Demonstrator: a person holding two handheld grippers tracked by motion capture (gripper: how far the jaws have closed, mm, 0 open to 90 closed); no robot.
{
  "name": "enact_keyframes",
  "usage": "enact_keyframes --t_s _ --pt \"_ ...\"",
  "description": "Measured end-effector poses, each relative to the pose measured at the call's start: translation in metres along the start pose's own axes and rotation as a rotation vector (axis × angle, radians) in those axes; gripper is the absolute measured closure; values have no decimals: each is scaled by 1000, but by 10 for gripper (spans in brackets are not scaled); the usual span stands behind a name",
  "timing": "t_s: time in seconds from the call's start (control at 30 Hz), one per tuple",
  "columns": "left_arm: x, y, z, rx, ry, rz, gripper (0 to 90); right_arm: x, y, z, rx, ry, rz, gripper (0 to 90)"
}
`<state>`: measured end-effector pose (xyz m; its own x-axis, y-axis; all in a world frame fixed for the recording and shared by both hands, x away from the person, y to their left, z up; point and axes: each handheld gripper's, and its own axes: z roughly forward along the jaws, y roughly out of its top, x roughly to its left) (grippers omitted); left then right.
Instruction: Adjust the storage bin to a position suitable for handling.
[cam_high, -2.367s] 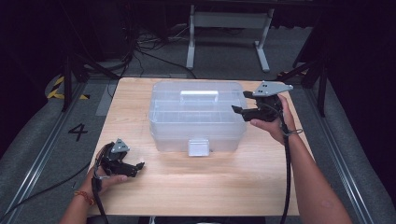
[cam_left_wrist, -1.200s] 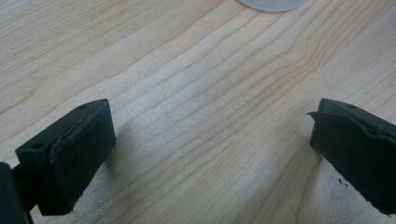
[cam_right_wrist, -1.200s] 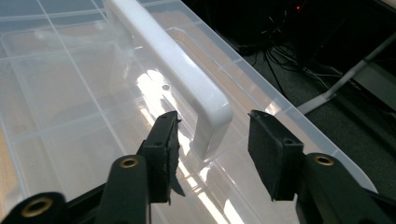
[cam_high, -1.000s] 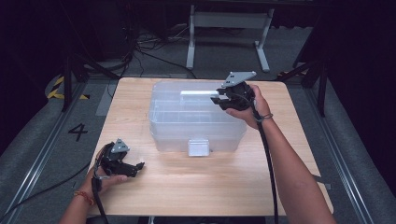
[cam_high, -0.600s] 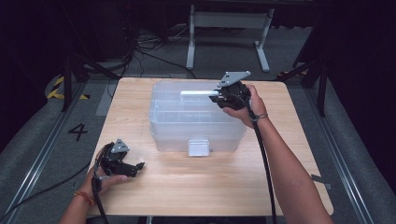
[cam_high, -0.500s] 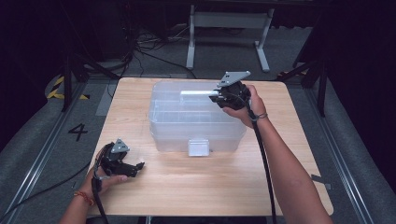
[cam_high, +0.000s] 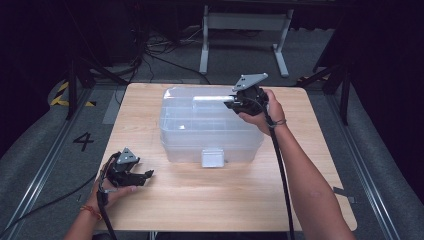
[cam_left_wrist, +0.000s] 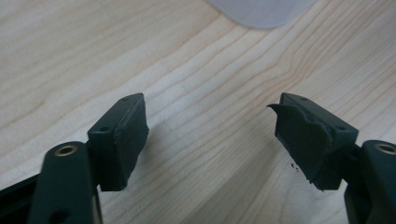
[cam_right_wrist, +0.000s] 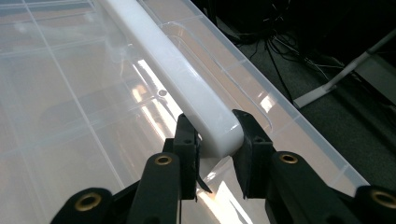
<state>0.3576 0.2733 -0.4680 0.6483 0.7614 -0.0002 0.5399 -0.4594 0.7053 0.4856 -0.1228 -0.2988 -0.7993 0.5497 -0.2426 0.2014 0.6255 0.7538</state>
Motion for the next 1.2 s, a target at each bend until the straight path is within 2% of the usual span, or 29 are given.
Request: enact_keyframes --t_s 0.1,0.13,0.2,0.23,0.27,0.3,0.37,0.47,0.5,0.57,0.73,1.1,1.17,1.2 --pt "-4 9 -8 -48 -2 12 326 -4 3 0 0 5 11 733" --pt "-4 9 -8 -48 -2 12 342 -4 3 0 3 8 12 733" --pt "-8 17 -14 -87 -5 19 364 -6 4 0 5 11 14 733" --pt "-8 21 -16 -93 -4 38 383 -6 5 0 6 15 15 733" --pt "-10 24 -18 -102 -3 35 393 -7 6 0 10 18 16 733" --pt "-12 29 -21 -119 9 49 406 -8 6 0 13 19 16 733" --pt "-17 38 -26 -137 9 52 459 -9 8 0 16 20 22 732" --pt "-21 50 -29 -166 9 77 490 -11 11 0 25 22 27 730" --pt "-22 53 -30 -176 11 74 499 -12 11 0 27 24 28 730" --pt "-22 58 -30 -185 -3 65 512 -12 12 0 30 24 28 729" --pt "-24 65 -31 -199 -14 74 554 -14 14 0 33 31 32 728" --pt "-27 75 -22 -211 -33 82 719 -19 18 0 36 33 41 725" --pt "-26 77 -20 -221 -26 72 742 -19 18 0 39 35 44 725" --pt "-26 77 -19 -231 -37 63 754 -19 19 0 40 34 45 725"
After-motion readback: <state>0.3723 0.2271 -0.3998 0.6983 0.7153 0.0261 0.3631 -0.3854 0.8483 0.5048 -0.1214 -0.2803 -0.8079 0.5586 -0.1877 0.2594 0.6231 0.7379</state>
